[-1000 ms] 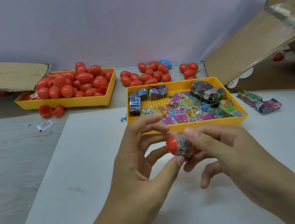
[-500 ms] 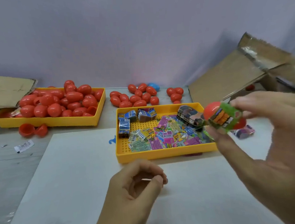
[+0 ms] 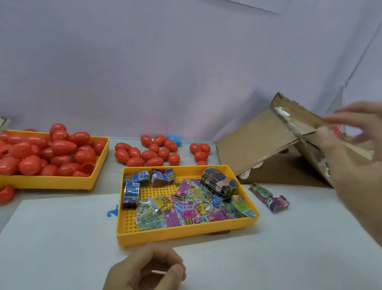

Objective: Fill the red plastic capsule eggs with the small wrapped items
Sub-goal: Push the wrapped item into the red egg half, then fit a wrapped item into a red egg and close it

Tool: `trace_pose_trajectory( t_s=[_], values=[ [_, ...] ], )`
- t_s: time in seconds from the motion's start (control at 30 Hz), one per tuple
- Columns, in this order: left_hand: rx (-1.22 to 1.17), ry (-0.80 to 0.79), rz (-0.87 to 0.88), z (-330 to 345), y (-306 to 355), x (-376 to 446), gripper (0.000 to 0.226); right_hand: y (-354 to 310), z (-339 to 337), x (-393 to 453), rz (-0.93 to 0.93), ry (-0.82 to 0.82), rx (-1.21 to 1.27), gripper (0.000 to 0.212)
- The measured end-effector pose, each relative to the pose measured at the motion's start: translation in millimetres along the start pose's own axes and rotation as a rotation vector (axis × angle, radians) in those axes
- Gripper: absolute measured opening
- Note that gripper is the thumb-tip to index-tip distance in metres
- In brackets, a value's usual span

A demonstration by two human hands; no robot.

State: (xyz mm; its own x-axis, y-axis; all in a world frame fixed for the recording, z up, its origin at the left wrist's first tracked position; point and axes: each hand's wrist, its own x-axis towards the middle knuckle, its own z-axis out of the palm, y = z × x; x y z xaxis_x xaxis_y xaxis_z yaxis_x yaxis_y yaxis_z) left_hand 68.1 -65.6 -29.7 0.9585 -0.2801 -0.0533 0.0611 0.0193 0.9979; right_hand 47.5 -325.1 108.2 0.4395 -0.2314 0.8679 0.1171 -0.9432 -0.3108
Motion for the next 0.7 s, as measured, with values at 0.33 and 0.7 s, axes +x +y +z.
trace_pose_trajectory(
  t_s=[0.33, 0.7],
  values=[
    [-0.067, 0.273, 0.327, -20, 17, 5, 0.001, -71, 77, -145, 0.479, -0.775, 0.721, 0.003],
    [1.303, 0.639, 0.357, -147, 67, 138, 0.046, -64, 85, -138, 0.631, -0.883, 0.863, 0.014]
  ],
)
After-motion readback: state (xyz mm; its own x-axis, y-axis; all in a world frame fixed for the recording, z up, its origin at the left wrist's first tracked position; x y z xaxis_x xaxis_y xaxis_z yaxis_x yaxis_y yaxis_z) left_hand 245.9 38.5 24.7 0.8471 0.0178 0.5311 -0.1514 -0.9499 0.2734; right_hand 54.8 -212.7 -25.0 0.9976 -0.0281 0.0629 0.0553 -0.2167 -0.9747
